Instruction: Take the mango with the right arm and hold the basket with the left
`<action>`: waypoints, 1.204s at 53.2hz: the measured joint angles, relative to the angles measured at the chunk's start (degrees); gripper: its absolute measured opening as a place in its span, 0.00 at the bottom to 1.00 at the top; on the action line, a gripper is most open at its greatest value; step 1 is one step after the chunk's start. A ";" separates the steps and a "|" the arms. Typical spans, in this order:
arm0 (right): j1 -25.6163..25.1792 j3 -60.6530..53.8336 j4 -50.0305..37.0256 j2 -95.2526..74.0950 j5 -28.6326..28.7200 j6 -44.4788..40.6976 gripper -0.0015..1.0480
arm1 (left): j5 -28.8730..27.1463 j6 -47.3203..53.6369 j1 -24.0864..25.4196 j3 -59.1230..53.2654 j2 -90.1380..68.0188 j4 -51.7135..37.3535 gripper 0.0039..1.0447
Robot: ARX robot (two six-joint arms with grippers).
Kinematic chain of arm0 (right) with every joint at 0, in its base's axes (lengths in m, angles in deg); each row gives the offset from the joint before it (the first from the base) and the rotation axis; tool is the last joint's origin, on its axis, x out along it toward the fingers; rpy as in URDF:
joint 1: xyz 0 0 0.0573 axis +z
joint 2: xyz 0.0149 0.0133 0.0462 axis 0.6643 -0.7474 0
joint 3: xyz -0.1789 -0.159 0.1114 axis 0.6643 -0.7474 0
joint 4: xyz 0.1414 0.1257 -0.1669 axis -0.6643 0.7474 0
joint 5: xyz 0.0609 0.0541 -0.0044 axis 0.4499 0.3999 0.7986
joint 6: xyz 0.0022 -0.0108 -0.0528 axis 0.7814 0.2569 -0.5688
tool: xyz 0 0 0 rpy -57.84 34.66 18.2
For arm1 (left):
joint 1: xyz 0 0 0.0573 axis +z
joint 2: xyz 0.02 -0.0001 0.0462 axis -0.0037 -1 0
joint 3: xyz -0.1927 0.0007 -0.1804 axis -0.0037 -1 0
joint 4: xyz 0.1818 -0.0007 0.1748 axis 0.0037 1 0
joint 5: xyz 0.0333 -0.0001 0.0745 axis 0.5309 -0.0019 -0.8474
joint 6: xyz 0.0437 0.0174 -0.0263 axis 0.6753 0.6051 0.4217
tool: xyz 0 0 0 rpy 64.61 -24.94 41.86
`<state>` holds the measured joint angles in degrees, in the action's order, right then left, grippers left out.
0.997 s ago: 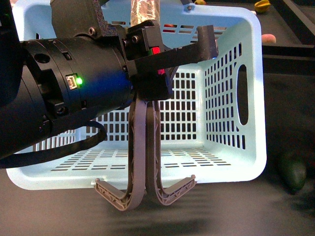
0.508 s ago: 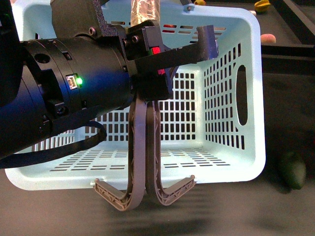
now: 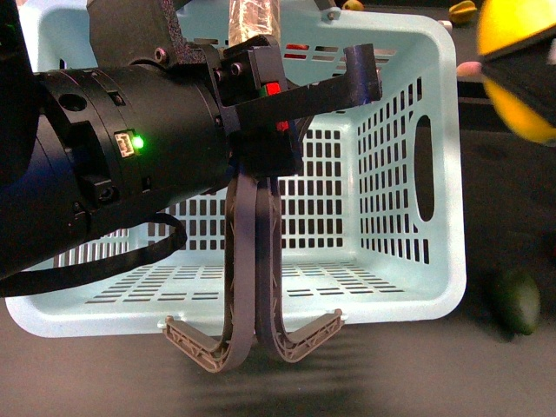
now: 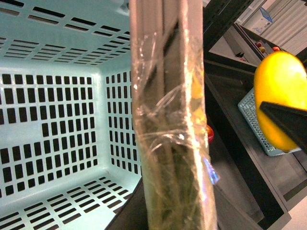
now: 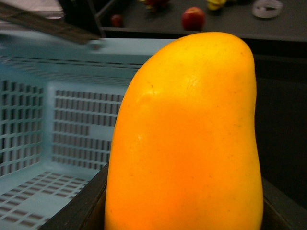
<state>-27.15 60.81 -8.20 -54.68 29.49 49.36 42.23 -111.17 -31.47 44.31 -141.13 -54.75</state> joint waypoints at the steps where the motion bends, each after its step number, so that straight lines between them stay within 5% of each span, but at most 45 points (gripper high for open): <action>1: 0.79 0.15 0.09 -0.15 -0.31 0.00 0.56 | 0.00 0.00 0.00 0.00 0.00 0.00 0.09; 17: 8.55 5.90 -2.58 -11.74 -6.32 2.05 0.56 | 0.04 0.00 0.00 0.00 0.00 0.00 0.09; 27: 8.52 8.15 -4.59 -19.02 -7.34 4.61 0.58 | 0.02 0.02 0.00 0.00 0.00 0.00 0.09; 42: 8.07 8.09 -8.17 -18.27 -7.37 7.15 0.94 | 0.04 -0.02 0.00 0.00 0.00 0.00 0.09; 64: 1.44 -6.60 -8.50 4.24 -18.05 9.27 0.92 | -0.31 0.20 0.02 -0.07 -0.13 0.33 0.09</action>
<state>-25.71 54.21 -16.70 -50.44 11.43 58.63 41.93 -110.97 -31.45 44.25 -141.26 -54.42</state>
